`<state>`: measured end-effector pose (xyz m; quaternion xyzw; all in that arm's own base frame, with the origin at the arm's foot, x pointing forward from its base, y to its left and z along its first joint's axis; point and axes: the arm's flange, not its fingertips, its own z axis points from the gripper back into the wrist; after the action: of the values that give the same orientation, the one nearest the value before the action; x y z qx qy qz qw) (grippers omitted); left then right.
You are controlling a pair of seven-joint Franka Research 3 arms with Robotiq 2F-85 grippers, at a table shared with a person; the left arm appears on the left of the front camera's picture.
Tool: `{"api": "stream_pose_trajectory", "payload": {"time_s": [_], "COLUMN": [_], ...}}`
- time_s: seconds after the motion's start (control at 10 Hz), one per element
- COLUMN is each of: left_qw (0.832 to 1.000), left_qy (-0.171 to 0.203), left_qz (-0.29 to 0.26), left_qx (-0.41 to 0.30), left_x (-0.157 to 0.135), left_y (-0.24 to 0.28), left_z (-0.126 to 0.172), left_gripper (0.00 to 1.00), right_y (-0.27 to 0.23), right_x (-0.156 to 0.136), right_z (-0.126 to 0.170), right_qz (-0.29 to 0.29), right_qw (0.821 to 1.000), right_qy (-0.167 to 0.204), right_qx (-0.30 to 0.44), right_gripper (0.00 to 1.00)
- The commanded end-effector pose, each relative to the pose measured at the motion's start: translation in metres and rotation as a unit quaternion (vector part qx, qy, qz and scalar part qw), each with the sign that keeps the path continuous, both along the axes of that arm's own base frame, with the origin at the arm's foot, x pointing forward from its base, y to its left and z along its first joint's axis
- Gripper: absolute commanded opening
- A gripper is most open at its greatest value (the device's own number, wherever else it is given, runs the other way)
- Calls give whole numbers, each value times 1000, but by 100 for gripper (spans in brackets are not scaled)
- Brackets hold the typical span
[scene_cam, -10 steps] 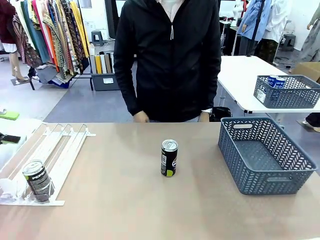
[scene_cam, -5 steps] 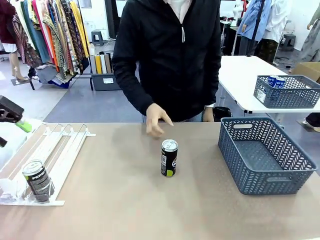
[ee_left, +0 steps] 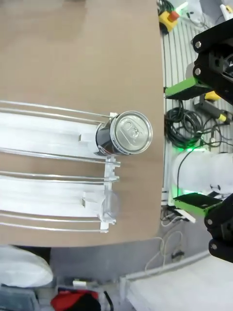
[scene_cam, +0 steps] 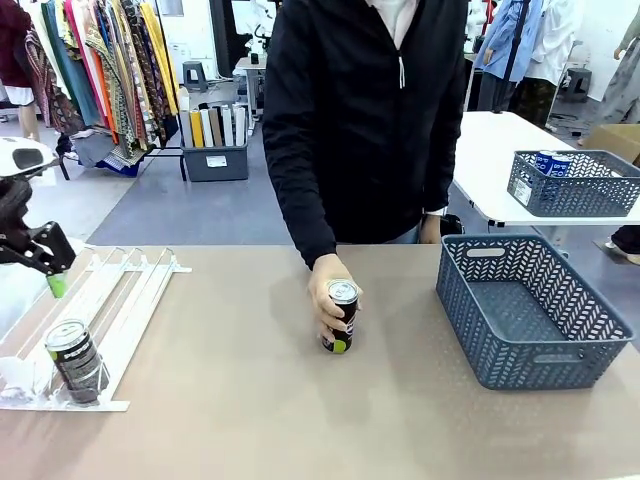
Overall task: Retrieve and store the cans from the dispenser.
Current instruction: Pick up one can from the Automatic Can Dispenser and place it in the middle of the table.
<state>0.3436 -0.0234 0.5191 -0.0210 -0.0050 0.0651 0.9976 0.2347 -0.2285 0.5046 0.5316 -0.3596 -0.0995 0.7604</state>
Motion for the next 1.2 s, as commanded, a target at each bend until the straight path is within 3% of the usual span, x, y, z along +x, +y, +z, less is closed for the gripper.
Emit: {"api": "stream_pose_trajectory", "payload": {"time_s": [0.0, 0.4, 0.5, 0.6, 1.1], "left_qw": [999, 999, 998, 998, 1000], "left_qy": [-22, -14, -30, -32, 16], "left_qz": [-5, 2, -45, -59, -9], "left_qx": [-40, -29, -20, -16, 7], "left_x": [-8, -5, 1, 9, 42], "left_y": [11, 12, -5, -18, -32], "left_z": [3, 9, 0, -13, -61], "left_gripper": [100, 100, 100, 100, 100], "right_y": [0, 0, 0, 0, 0], "right_x": [3, 3, 3, 3, 3], "right_z": [2, 2, 2, 2, 2], "right_qz": [-3, -3, -3, -3, -3], "right_qw": [1000, 1000, 1000, 1000, 1000], "right_qy": [-18, -18, -18, -18, -18], "right_qx": [1, 1, 1, 1, 1], "right_gripper": [100, 100, 100, 100, 100]}}
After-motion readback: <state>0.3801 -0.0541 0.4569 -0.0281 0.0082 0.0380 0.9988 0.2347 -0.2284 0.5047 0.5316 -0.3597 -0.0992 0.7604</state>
